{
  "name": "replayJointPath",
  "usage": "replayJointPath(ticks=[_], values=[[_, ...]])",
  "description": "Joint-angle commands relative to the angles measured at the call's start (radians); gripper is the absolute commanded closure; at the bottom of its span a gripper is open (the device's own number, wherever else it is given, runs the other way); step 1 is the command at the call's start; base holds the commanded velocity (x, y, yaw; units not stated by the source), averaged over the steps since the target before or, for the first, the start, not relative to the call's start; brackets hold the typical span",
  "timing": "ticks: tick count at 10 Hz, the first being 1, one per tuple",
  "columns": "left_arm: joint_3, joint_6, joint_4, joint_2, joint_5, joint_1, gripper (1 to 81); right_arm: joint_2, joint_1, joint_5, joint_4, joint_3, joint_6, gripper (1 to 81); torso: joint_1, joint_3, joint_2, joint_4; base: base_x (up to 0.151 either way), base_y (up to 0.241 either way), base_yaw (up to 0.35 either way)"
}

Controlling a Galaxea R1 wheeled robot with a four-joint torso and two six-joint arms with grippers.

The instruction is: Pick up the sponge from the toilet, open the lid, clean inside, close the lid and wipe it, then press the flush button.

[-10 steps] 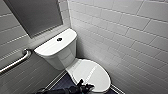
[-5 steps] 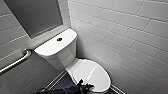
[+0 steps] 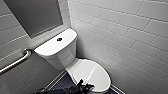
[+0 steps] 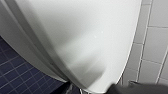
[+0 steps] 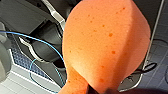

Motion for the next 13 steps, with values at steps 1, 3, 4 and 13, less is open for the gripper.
replayJointPath(ticks=[1, 3, 4, 13], values=[[0.076, 0.021, 0.034, 0.018, -0.093, -0.193, 1.0, -0.011, -0.058, -0.093, -0.010, 0.040, -0.003, 81.1, 0.000, 0.000, 0.000, 0.000, 0.000, 0.000, 0.000], [0.099, 0.021, 0.038, 0.010, -0.098, -0.199, 1.0, -0.014, -0.058, -0.092, -0.010, 0.041, -0.003, 81.1, 0.000, 0.000, 0.000, 0.000, 0.000, 0.000, 0.000], [0.125, 0.021, 0.038, -0.002, -0.114, -0.200, 1.0, -0.014, -0.055, -0.092, -0.010, 0.043, -0.003, 81.1, 0.000, 0.000, 0.000, 0.000, 0.000, 0.000, 0.000], [0.408, 0.015, 0.037, -0.163, -0.213, -0.202, 1.0, -0.023, -0.050, -0.092, -0.013, 0.052, -0.003, 81.1, 0.000, 0.000, 0.000, 0.000, 0.000, 0.000, 0.000]])
